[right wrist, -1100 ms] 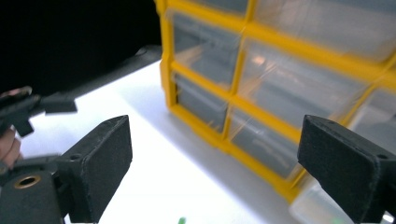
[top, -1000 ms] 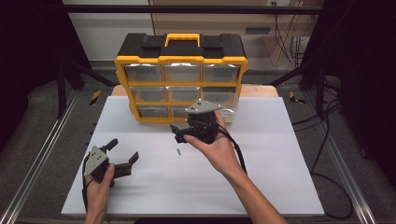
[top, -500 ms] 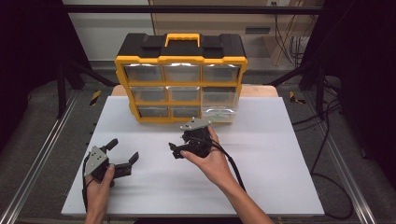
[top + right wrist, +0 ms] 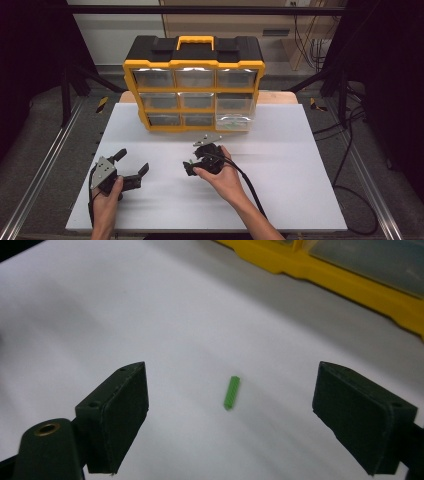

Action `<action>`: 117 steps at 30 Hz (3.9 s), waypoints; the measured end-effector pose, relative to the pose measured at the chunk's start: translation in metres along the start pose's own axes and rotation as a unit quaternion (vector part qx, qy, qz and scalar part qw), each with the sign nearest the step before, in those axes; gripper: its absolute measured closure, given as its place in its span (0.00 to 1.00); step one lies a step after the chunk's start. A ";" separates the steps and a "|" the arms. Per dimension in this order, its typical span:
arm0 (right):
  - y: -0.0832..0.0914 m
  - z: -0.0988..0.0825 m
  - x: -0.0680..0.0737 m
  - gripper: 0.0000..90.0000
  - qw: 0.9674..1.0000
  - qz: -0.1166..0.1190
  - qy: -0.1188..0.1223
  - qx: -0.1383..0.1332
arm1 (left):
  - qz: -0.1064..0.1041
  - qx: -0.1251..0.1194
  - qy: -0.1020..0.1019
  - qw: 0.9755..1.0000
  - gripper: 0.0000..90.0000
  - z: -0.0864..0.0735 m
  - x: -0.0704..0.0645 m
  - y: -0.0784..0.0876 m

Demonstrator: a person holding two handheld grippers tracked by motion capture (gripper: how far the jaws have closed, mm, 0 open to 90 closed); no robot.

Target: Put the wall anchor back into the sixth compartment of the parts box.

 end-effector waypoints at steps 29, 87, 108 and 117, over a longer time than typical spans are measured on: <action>-0.028 -0.022 -0.010 0.68 1.000 -0.021 -0.013 0.015 | -0.004 0.003 0.001 1.000 0.02 -0.001 -0.001 -0.002; -0.034 -0.024 -0.007 0.93 1.000 -0.007 0.024 0.009 | -0.009 0.005 0.001 1.000 0.02 -0.001 -0.003 -0.002; -0.016 -0.012 -0.004 0.93 0.999 0.004 0.050 -0.008 | -0.011 0.006 -0.001 1.000 0.02 -0.002 -0.005 -0.003; -0.002 -0.004 -0.001 0.94 0.998 0.009 0.058 -0.020 | -0.004 0.003 0.003 1.000 0.02 -0.001 -0.001 0.000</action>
Point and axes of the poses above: each handheld gripper's, and its own axes: y roughly backward along the jaws, z roughly out of its top, x roughly to its left, the point moved 6 cm from there along -y, roughly forward along the jaws, and after that the axes turned 13 degrees about -x, right-handed, at the moved point
